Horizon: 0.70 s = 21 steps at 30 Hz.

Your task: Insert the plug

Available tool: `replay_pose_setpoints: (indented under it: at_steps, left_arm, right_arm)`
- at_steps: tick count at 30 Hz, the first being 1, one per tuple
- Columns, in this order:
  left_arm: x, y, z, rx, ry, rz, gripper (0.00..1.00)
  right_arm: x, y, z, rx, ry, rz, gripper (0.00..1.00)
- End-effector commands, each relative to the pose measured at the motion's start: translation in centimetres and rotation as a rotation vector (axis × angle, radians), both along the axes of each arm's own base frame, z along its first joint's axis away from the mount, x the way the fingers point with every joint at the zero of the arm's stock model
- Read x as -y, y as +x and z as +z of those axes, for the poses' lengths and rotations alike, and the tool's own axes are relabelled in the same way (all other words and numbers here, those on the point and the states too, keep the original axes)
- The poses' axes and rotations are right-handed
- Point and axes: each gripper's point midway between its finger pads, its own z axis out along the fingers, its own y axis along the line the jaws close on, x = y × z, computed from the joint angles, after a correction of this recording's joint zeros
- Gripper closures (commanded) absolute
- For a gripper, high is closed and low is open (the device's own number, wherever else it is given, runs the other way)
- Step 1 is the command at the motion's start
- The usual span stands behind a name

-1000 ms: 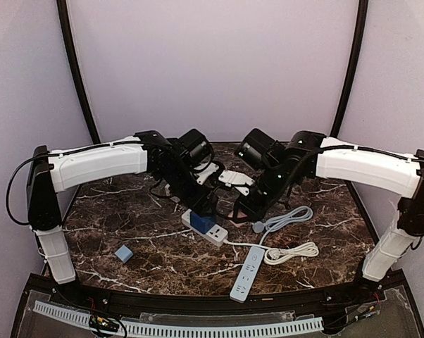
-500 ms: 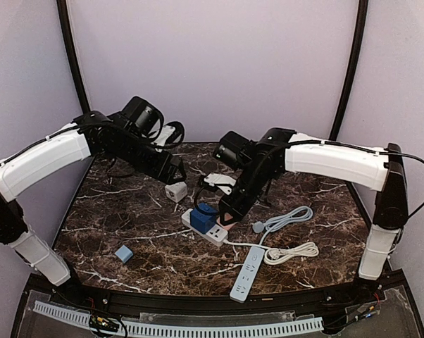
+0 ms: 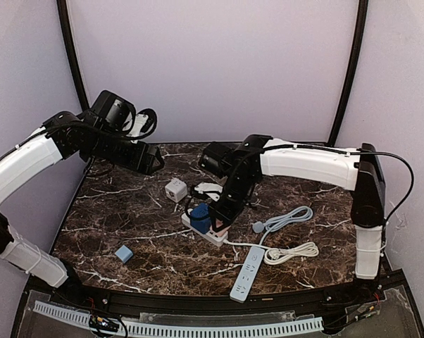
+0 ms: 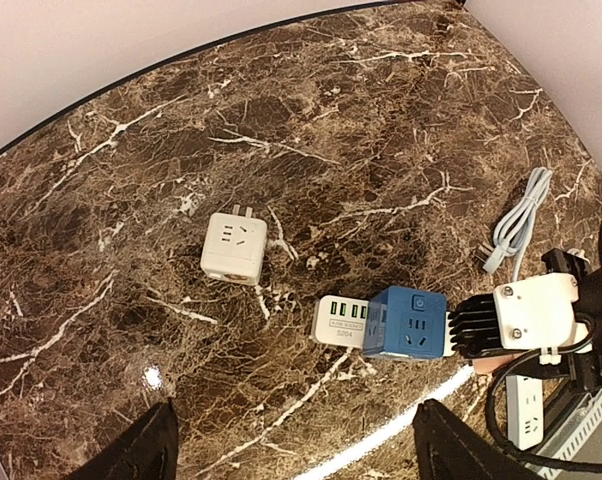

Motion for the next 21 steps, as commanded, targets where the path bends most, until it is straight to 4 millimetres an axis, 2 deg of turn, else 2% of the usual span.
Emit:
replay_pose_setpoints:
  at_steps: [1,10,16,21]
  left_arm:
    - [-0.9,-0.5,0.3,-0.003,-0.005,0.025,0.19]
    - [-0.9,-1.1,0.5,-0.018,-0.015,0.014,0.20]
    - [-1.3,-1.4,0.3,-0.019,-0.006,0.017,0.20]
    - [-1.3,-1.6,0.0,-0.025,-0.011,0.018,0.20]
  right_arm:
    - [-0.4,0.2,-1.1,0.003,-0.057,-0.013,1.00]
    - [-1.2,2.6,-2.6,0.068,-0.137,-0.053,1.00]
    - [-0.1,2.7,-3.5,0.080,-0.184,-0.060,1.00]
    - [-0.2,2.3,-4.1,0.079,-0.197,-0.052,1.00]
